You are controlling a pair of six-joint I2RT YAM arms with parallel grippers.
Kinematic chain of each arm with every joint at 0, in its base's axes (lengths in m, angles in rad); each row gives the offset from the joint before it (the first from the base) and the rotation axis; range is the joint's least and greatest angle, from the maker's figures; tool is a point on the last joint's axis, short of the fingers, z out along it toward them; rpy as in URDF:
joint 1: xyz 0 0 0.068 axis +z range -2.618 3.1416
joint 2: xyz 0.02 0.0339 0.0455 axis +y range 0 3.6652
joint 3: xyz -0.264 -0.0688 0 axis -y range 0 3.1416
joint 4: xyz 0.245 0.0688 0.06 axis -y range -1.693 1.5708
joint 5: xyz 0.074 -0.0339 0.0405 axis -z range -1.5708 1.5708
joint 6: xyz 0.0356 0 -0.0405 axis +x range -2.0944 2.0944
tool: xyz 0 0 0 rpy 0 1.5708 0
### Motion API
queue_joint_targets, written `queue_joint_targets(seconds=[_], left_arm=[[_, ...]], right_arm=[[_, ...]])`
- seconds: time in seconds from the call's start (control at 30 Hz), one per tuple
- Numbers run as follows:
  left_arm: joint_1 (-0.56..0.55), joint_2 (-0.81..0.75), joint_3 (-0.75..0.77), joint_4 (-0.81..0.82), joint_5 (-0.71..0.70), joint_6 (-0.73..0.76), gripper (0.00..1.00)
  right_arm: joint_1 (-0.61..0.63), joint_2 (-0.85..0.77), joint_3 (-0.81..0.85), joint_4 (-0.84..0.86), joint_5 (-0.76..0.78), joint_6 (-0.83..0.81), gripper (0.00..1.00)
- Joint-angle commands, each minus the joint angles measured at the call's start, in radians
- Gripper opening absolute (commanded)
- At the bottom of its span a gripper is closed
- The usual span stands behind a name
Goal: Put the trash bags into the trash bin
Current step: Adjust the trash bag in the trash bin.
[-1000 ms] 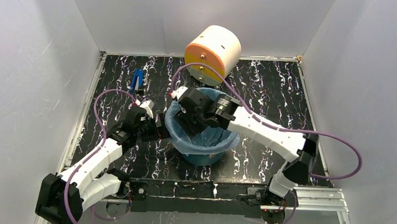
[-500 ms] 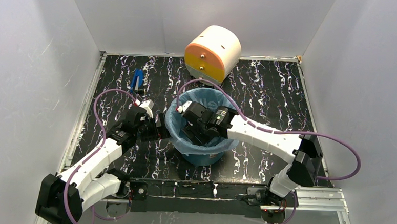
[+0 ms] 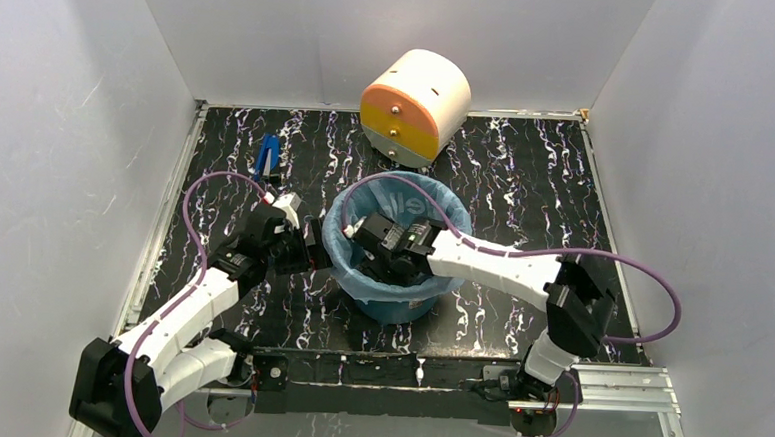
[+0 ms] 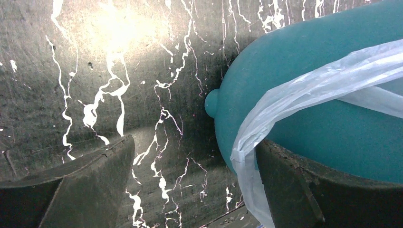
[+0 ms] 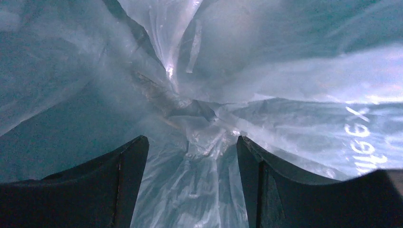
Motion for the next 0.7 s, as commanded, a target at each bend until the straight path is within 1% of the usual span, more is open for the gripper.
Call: queue_joint_targets(seconds=[0.0, 0.17, 0.27, 0.37, 0.5, 0.57, 0.67], left_arm=[[0.001, -0.004, 0.048, -0.016, 0.004, 0.019, 0.96], [0.001, -0.017, 0.048, -0.018, -0.004, 0.013, 0.95], [0.001, -0.023, 0.048, -0.022, -0.009, 0.015, 0.96], [0.001, -0.015, 0.048, -0.022, -0.005, 0.018, 0.95], [0.001, -0.005, 0.055, -0.028, -0.002, 0.028, 0.95], [0.001, -0.011, 0.046, -0.017, -0.008, 0.006, 0.95], [0.001, -0.013, 0.032, 0.02, 0.011, -0.024, 0.94]], right_arm=[[-0.025, 0.011, -0.038, 0.049, -0.071, -0.03, 0.78], [-0.062, 0.014, -0.102, 0.084, -0.166, -0.04, 0.78], [-0.068, 0.016, -0.112, 0.081, -0.171, -0.04, 0.78], [-0.067, 0.009, -0.074, 0.064, -0.151, -0.039, 0.78], [-0.068, -0.02, 0.01, 0.024, -0.185, -0.034, 0.79], [-0.067, -0.047, 0.022, 0.021, -0.191, -0.034, 0.79], [-0.069, -0.085, 0.017, 0.037, -0.249, -0.041, 0.8]])
